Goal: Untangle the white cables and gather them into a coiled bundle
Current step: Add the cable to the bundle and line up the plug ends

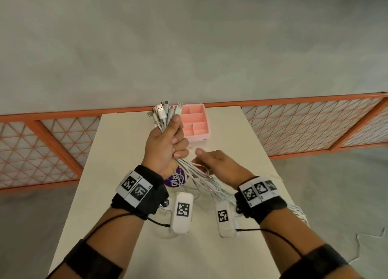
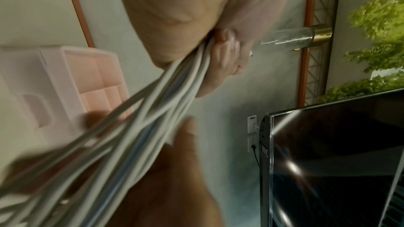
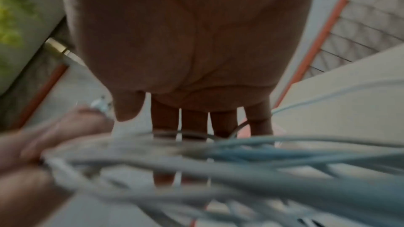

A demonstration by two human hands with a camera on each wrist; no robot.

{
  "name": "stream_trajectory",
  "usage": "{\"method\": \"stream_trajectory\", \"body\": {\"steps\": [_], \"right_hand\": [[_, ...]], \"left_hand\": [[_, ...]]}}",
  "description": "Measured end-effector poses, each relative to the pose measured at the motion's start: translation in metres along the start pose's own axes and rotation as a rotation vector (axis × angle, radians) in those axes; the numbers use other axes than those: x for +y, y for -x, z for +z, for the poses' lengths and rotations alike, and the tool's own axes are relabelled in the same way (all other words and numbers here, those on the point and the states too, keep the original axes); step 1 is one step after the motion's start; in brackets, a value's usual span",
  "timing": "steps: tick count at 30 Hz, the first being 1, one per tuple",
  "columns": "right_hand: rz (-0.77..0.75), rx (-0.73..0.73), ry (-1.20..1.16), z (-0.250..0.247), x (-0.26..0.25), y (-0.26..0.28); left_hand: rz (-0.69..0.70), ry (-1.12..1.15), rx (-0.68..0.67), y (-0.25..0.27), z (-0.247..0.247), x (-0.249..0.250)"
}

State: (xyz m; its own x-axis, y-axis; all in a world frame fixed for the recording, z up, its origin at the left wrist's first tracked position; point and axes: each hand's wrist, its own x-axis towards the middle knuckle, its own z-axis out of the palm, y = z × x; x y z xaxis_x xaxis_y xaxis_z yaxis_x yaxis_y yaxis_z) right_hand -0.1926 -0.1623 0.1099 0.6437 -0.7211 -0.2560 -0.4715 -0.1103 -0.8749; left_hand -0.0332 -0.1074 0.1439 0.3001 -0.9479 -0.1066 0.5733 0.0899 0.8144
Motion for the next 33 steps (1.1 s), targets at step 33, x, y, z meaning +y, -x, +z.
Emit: {"method": "stream_trajectory", "body": {"steps": [33], "right_hand": [[0.149, 0.020, 0.630, 0.033, 0.128, -0.012]], "left_hand": [[0.071, 0.151, 0.417, -0.017, -0.074, -0.010]]}}
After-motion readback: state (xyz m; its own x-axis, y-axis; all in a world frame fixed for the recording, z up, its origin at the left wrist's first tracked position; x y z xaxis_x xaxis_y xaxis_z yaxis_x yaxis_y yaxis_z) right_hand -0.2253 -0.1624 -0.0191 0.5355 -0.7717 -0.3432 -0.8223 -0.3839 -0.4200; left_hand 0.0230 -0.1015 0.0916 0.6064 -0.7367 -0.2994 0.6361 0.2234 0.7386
